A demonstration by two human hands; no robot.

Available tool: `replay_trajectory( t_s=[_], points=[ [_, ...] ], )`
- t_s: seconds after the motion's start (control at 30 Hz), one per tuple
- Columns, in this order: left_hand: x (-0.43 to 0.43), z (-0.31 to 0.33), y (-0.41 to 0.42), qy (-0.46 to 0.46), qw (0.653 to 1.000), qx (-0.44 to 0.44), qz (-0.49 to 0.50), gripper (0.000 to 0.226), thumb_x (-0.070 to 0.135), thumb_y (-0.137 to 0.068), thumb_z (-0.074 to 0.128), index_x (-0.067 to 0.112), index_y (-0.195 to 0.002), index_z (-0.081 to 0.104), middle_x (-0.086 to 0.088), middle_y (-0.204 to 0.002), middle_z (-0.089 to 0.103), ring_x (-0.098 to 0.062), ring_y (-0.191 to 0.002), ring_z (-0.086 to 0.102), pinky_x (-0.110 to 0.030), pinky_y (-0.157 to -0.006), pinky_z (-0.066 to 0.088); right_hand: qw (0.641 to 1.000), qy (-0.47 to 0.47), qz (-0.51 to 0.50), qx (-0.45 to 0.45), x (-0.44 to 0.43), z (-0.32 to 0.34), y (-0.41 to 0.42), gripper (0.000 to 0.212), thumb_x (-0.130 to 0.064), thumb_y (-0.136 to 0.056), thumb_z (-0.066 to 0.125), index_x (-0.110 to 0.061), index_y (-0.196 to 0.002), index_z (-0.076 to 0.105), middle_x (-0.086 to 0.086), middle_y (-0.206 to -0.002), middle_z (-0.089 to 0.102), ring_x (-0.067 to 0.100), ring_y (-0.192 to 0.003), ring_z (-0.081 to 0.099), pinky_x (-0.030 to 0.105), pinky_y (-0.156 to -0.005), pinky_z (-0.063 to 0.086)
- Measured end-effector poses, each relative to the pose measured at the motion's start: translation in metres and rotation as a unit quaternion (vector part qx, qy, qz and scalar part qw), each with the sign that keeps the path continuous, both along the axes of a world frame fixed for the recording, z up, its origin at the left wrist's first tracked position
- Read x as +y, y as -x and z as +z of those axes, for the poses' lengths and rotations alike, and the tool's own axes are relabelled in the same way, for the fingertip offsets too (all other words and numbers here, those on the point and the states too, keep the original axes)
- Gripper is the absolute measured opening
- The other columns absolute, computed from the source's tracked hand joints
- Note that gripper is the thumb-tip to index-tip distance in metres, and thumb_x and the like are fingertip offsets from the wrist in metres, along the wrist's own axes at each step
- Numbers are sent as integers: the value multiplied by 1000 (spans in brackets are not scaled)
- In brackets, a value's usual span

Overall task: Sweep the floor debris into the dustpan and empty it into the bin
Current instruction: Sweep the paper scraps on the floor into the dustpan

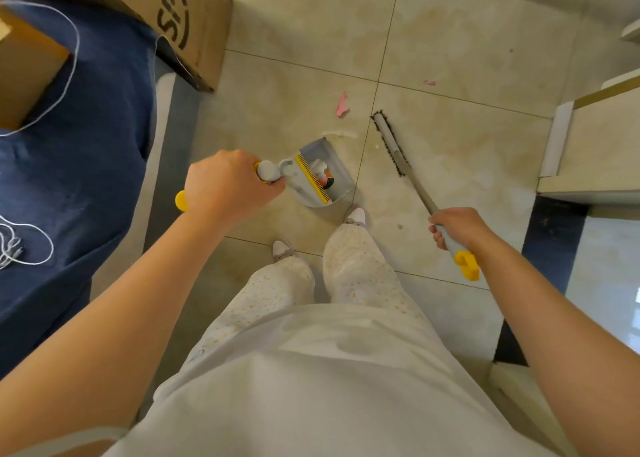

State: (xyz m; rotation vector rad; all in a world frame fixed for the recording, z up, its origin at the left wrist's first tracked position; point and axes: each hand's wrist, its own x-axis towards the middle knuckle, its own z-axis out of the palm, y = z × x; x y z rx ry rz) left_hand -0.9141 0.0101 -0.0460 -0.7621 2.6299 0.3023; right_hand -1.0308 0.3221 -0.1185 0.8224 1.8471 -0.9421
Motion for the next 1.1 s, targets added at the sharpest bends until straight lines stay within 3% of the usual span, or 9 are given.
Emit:
replay_trajectory(
  t_s=[0.13,0.27,0.63,0.73,0.87,1.1],
  points=[
    [21,-1,32,15,1000,-20,0,53,62,-81,55,13,-61,58,-1,-54,52,-24,-54,57,-21,-47,35,1000,5,21,6,10,-5,41,3,3,-90,51,4,-91,54,15,-66,47,21,-50,39,11,-32,35],
    [29,2,57,27,999,-18,-3,59,66,-81,52,11,-61,59,-4,-55,54,-25,-54,58,-22,-47,34,999,7,53,-2,10,-16,66,8,1,-92,51,3,-99,54,15,-67,48,22,-51,39,11,-31,35],
    [45,3,84,37,999,-32,-3,54,57,-82,54,16,-50,41,0,-48,45,-22,-47,48,-22,-48,32,984,46,58,-159,4,-22,51,15,-8,-92,52,6,-87,55,15,-69,50,15,-40,42,14,-32,33],
    [38,5,85,29,999,-30,-8,55,62,-82,54,18,-51,43,0,-48,45,-20,-47,48,-22,-47,34,986,56,80,-138,10,-9,43,11,-7,-90,56,1,-98,56,16,-71,53,18,-48,43,17,-34,36],
    [27,6,76,26,999,-34,-6,55,64,-82,52,17,-55,50,0,-52,50,-22,-52,56,-22,-48,36,988,74,21,-138,12,0,38,20,-7,-91,55,2,-108,54,16,-70,53,13,-35,45,17,-34,37],
    [-12,6,54,8,1000,-8,25,53,65,-80,56,14,-67,64,-2,-57,59,-22,-56,61,-25,-50,44,991,73,-21,-107,-5,7,56,18,-6,-92,52,8,-105,52,16,-70,50,11,-30,43,16,-31,36]
  ],
)
